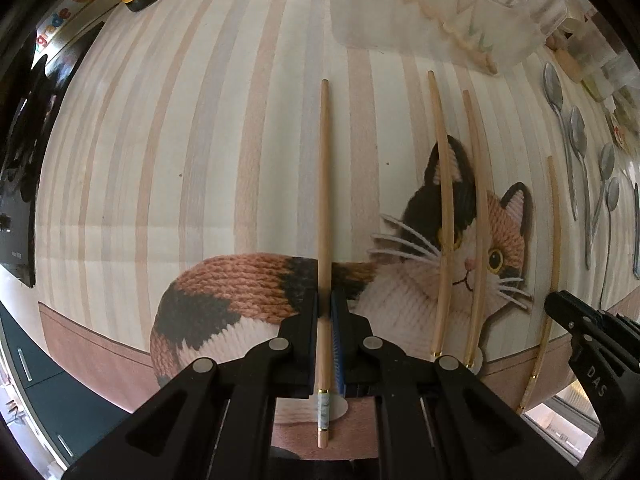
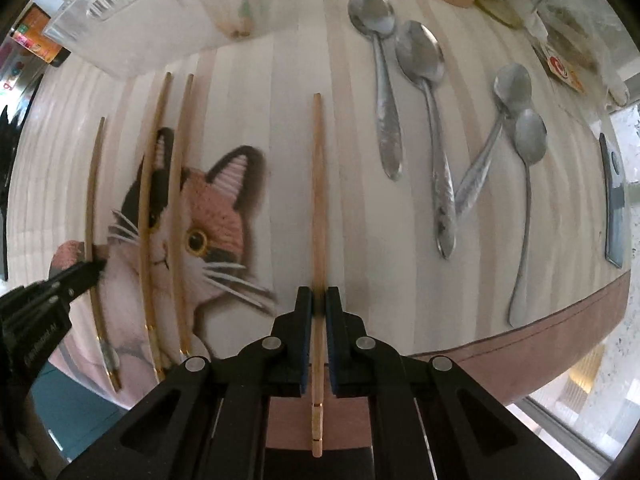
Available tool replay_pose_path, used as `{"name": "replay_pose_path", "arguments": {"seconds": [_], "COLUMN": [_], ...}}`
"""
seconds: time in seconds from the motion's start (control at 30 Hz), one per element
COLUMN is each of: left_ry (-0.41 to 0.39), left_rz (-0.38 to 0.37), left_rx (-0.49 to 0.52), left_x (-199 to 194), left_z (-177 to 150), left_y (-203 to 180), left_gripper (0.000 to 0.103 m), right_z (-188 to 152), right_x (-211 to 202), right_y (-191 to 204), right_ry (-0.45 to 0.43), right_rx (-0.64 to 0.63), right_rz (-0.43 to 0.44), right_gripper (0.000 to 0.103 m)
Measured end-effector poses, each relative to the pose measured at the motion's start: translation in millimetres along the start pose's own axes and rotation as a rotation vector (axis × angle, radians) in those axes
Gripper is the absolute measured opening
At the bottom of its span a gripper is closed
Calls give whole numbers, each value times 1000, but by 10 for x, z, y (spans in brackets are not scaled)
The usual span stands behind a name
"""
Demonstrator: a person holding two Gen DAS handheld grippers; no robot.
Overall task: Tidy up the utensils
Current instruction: 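Close the right tool on a wooden chopstick while the left tool grasps another, then carry the right tool's chopstick to the clear basket while the left tool carries its own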
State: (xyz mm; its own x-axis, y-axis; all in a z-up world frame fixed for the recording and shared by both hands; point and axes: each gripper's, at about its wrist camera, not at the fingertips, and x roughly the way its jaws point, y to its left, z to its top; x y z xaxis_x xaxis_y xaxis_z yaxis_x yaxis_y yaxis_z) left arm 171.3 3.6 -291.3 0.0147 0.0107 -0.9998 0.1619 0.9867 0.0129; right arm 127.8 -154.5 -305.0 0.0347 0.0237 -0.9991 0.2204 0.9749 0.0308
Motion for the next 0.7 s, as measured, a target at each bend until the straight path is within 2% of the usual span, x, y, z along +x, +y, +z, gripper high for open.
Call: {"name": "replay_pose_path", "arguments": {"seconds": [0.07,0.17,0.4,0.53,0.7], "left_ry": [1,3,1,-2,-4], "left_rz": [4,2,2,7,16], "left_rx": [5,5,5,6,20], "left_x": [17,25,19,25,29], "left_z": [15,10,20,19,13], "left_y": [-41,-49,-45,-48,-76], "left_gripper": [5,5,5,5,5], "right_z": [1,-13,-154,-27,8], "right_x": [-28,-59,-142,-108,-70], "right_y": [-4,71,163,-76,-51], "right_ry": [18,99,95,93,83], "right_rx": [-5,-19,-7,3,14], "right_rz": [-9,-73,-42,-34,-36], "right_gripper": [7,15,16,16,15]}}
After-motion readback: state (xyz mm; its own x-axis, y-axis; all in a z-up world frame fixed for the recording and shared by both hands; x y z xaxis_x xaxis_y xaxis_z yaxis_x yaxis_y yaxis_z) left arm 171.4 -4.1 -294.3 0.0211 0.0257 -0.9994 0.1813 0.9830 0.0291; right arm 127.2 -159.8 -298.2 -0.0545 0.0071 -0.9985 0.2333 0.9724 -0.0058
